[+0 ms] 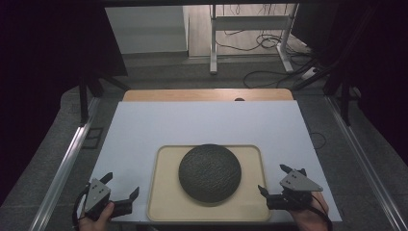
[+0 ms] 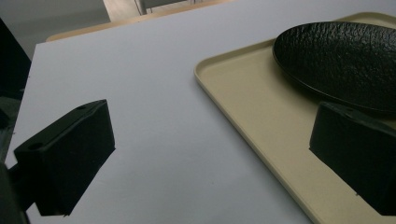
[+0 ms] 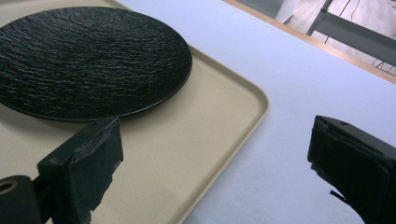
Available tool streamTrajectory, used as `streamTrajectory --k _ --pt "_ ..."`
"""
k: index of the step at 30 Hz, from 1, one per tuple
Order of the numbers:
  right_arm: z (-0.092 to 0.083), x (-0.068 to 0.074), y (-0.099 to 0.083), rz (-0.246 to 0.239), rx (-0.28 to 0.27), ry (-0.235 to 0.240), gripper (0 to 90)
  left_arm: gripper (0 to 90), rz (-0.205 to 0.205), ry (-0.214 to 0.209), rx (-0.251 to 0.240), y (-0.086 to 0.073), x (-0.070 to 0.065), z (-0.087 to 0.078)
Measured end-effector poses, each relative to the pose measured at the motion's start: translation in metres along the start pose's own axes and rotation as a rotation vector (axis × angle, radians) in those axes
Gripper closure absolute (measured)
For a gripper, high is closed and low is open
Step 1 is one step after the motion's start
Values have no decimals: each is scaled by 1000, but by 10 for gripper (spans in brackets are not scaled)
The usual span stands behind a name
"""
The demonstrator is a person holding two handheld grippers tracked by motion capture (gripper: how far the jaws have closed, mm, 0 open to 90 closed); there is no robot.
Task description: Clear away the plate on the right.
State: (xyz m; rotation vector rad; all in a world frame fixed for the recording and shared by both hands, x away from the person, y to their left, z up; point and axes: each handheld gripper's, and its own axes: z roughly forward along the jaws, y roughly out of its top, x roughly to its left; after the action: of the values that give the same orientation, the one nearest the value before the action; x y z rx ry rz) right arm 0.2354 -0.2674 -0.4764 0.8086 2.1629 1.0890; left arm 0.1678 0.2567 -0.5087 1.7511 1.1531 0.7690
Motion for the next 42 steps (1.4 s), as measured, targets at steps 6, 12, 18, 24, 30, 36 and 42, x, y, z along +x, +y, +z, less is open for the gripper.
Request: streamTrajectory --k 6,12,18,24,30,36,42 --pt "-8 -8 -5 39 -28 -12 25 0 1 1 2 0 0 0" --pt "-13 -13 -9 55 -39 -23 23 0 0 1 3 0 0 0" --pt "-19 -17 -13 72 -57 -30 15 0 0 1 5 0 0 0" --pt "-26 -20 -17 81 -73 -44 10 0 0 1 6 0 0 0" --pt "-34 -23 -22 98 -88 -64 9 0 0 3 7 0 0 0" --pt "-39 -27 -26 116 -93 -76 9 0 -1 4 9 -1 0 0" --pt "-43 -32 -32 138 -94 -90 9 0 -1 5 10 -1 0 0"
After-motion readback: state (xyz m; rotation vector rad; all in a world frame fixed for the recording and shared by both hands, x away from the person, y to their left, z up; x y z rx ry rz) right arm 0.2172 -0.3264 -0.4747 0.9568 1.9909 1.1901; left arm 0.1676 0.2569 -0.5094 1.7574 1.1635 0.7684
